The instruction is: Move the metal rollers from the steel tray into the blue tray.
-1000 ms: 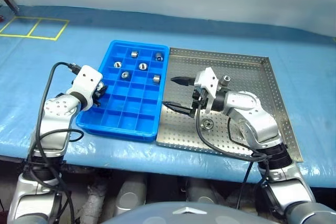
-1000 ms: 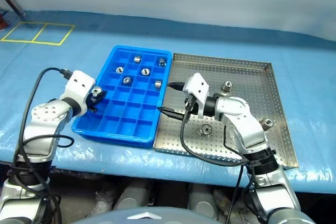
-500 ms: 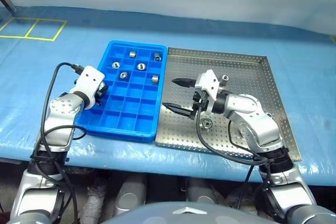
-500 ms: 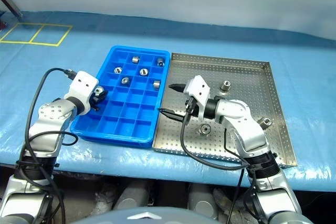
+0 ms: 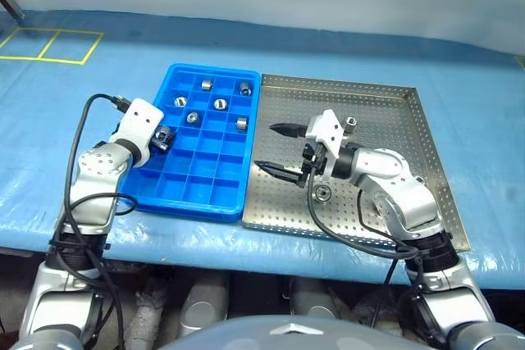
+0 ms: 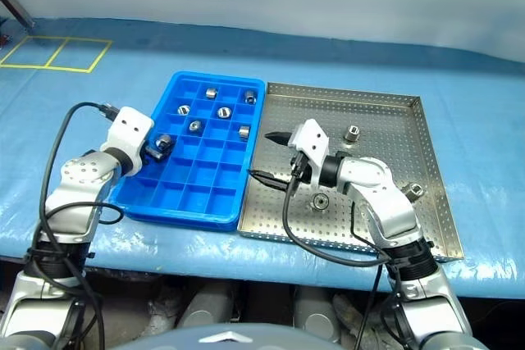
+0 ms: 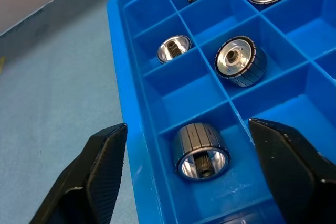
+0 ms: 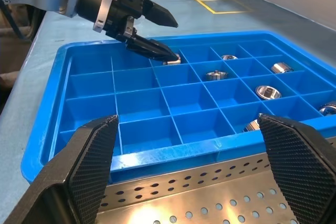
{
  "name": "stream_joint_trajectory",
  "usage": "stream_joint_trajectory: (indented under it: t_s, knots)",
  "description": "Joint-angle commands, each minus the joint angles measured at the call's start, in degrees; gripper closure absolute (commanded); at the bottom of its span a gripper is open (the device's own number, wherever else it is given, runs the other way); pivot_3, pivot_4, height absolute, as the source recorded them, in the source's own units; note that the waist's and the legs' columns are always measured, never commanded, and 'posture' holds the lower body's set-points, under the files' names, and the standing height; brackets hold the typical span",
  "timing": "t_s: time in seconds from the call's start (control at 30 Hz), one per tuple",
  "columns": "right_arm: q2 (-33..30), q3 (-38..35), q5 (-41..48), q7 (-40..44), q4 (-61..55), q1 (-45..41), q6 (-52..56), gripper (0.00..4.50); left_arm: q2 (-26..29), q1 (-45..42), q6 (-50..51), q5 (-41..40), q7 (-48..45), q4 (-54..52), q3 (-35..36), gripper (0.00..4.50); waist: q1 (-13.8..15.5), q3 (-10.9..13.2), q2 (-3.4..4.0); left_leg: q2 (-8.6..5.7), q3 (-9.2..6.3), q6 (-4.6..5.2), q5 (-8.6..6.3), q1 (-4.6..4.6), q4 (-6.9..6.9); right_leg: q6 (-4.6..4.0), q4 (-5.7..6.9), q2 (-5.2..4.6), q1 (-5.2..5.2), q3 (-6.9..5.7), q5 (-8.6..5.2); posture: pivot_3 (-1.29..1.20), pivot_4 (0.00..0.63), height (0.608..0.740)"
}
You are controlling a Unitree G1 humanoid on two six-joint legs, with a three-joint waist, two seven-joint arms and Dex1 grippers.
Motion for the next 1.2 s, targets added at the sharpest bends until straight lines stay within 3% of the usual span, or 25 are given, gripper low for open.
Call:
stream_joint_trajectory:
  t_s: [0.03,0.3,0.6,0.87,1.2]
  knots:
    - [-0.65,-1.88,0.58,-0.38,-2.68,-0.08,-0.78,0.00,-1.42,-1.90,-2.63,-2.40,-1.09,-3.75,0.91,0.52,-0.03,0.00,0.00,0.00,-0.01,-0.01,0.00,-0.01,0.00,0.00,0.00,-0.01,0.00,-0.01,0.00,0.06,0.150,0.740]
    - [-7.30,-7.41,-1.09,-3.66,-9.31,4.73,1.06,0.00,-6.23,-8.08,-5.75,-11.95,-17.91,-9.67,-12.57,0.52,-0.40,-0.02,0.02,-0.19,-0.07,-0.08,0.06,-0.17,0.06,0.01,-0.07,-0.19,-0.01,-0.09,-0.01,-0.08,0.150,0.740]
    - [-13.84,-14.39,-3.44,-9.64,-19.79,18.34,6.23,0.00,-8.93,-15.70,-11.95,-10.01,-29.31,4.02,-24.42,0.52,-5.30,-0.05,0.09,-0.16,0.16,0.26,-0.12,-0.06,0.09,0.07,-0.02,-0.08,0.05,0.10,-0.04,-0.27,0.150,0.740]
    - [-13.08,-17.80,-1.80,-12.32,-24.48,25.41,9.02,0.00,-11.59,-19.23,-17.42,-6.39,-35.37,14.54,-30.25,0.52,-10.73,-0.04,0.07,-0.08,0.86,0.55,-0.15,0.22,0.19,0.77,-0.03,0.15,0.13,0.95,-0.03,-0.35,0.150,0.740]
    - [-12.12,-16.43,-1.73,-13.57,-24.33,26.14,8.78,0.00,-13.52,-19.65,-19.29,-1.62,-36.30,20.81,-32.75,0.52,-16.98,-0.04,0.06,-0.08,1.40,0.81,-0.20,0.37,0.26,1.07,-0.06,0.17,0.20,1.50,0.11,-0.36,0.150,0.740]
